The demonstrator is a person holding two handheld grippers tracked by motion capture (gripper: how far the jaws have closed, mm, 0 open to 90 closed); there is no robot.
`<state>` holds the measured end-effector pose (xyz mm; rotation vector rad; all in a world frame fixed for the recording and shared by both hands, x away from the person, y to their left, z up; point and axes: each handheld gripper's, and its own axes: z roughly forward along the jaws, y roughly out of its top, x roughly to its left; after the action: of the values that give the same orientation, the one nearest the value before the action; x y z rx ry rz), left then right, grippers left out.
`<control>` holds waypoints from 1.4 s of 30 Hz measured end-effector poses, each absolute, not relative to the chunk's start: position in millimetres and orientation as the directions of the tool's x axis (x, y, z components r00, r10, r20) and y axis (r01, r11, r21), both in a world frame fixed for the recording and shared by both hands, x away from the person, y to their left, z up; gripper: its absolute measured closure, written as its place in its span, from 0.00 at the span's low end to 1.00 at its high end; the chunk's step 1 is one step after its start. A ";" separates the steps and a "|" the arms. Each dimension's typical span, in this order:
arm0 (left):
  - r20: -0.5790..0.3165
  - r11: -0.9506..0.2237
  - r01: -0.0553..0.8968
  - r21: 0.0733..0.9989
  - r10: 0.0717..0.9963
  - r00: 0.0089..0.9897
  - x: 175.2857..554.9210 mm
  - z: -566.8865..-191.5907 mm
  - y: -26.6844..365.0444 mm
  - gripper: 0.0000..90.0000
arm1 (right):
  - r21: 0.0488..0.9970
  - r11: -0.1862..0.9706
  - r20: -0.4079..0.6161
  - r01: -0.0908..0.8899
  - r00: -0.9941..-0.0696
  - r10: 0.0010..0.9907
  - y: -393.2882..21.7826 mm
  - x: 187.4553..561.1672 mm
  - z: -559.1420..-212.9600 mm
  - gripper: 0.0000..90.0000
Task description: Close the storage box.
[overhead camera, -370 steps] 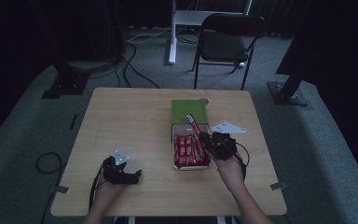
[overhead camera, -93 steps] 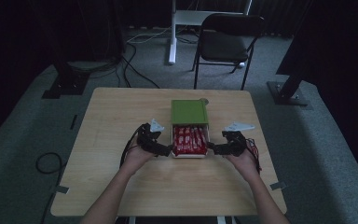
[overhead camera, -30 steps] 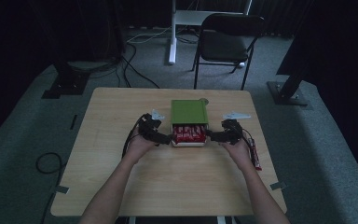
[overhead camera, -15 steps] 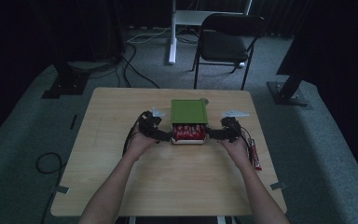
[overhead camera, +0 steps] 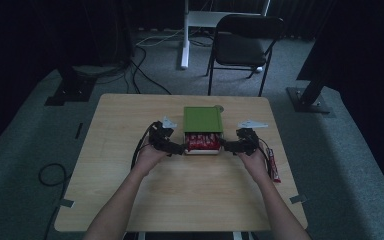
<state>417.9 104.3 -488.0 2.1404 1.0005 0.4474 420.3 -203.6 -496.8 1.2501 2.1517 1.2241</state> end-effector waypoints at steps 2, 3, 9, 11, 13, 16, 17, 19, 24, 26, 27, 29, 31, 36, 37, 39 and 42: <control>-0.005 -0.430 0.522 0.737 0.768 0.640 416.1 -487.5 104.5 0.01 | 0.823 0.237 0.093 0.516 -0.534 0.840 -201.7 418.5 -495.8 0.12; -0.006 -0.431 0.523 0.736 0.767 0.641 415.4 -486.9 105.2 0.01 | 0.824 0.237 0.092 0.514 -0.534 0.841 -201.7 418.0 -495.8 0.12; 0.021 -0.442 0.508 0.739 0.769 0.639 408.0 -487.1 106.2 0.01 | 0.841 0.178 0.129 0.511 -0.508 0.852 -210.7 413.7 -495.1 0.12; 0.040 -0.440 0.497 0.748 0.777 0.628 404.7 -488.2 107.5 0.01 | 0.842 0.175 0.128 0.510 -0.504 0.854 -213.8 410.6 -495.3 0.12; 0.037 -0.438 0.500 0.747 0.779 0.626 403.1 -489.0 108.6 0.01 | 0.841 0.181 0.119 0.510 -0.500 0.858 -215.4 408.9 -495.4 0.12; 0.048 -0.443 0.492 0.750 0.777 0.627 399.5 -491.4 110.5 0.01 | 0.839 0.176 0.122 0.514 -0.495 0.860 -219.9 405.7 -496.3 0.12; 0.051 -0.441 0.487 0.754 0.779 0.626 398.1 -491.9 111.4 0.01 | 0.839 0.176 0.122 0.514 -0.493 0.861 -221.2 404.5 -496.5 0.12; 0.048 -0.434 0.483 0.761 0.780 0.624 395.9 -492.6 113.8 0.01 | 0.841 0.167 0.132 0.515 -0.494 0.860 -223.9 402.0 -496.9 0.12; 0.038 -0.423 0.488 0.764 0.784 0.620 390.3 -494.7 117.9 0.01 | 0.852 0.149 0.129 0.502 -0.476 0.870 -229.1 394.8 -497.1 0.12; 0.035 -0.421 0.491 0.762 0.784 0.619 388.1 -496.2 118.9 0.01 | 0.853 0.138 0.136 0.503 -0.469 0.873 -231.0 392.0 -498.1 0.12; 0.032 -0.417 0.491 0.765 0.785 0.618 386.2 -497.1 120.0 0.01 | 0.852 0.133 0.140 0.506 -0.466 0.874 -231.9 391.0 -498.6 0.12; 0.024 -0.413 0.495 0.764 0.786 0.618 383.5 -498.4 121.9 0.01 | 0.853 0.131 0.139 0.506 -0.462 0.876 -233.8 387.7 -500.7 0.12; 0.028 -0.417 0.496 0.761 0.786 0.618 380.7 -499.7 123.9 0.01 | 0.852 0.139 0.127 0.504 -0.458 0.880 -235.2 384.7 -503.1 0.12; 0.025 -0.419 0.509 0.752 0.790 0.613 373.2 -503.5 129.1 0.01 | 0.866 0.123 0.115 0.485 -0.433 0.894 -241.9 376.2 -508.5 0.12; 0.032 -0.424 0.509 0.749 0.791 0.611 371.4 -504.1 130.3 0.01 | 0.867 0.126 0.109 0.483 -0.430 0.896 -243.3 374.5 -509.4 0.12; 0.035 -0.423 0.509 0.750 0.794 0.607 366.8 -505.6 133.8 0.01 | 0.867 0.134 0.097 0.480 -0.426 0.899 -245.2 371.2 -510.8 0.12; 0.039 -0.422 0.509 0.750 0.796 0.604 362.6 -507.2 137.0 0.01 | 0.871 0.134 0.090 0.473 -0.421 0.903 -248.8 365.9 -513.0 0.12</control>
<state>362.6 137.0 -507.2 2.1114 1.0259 0.5131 365.9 -248.8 -513.0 1.3187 1.9531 1.2272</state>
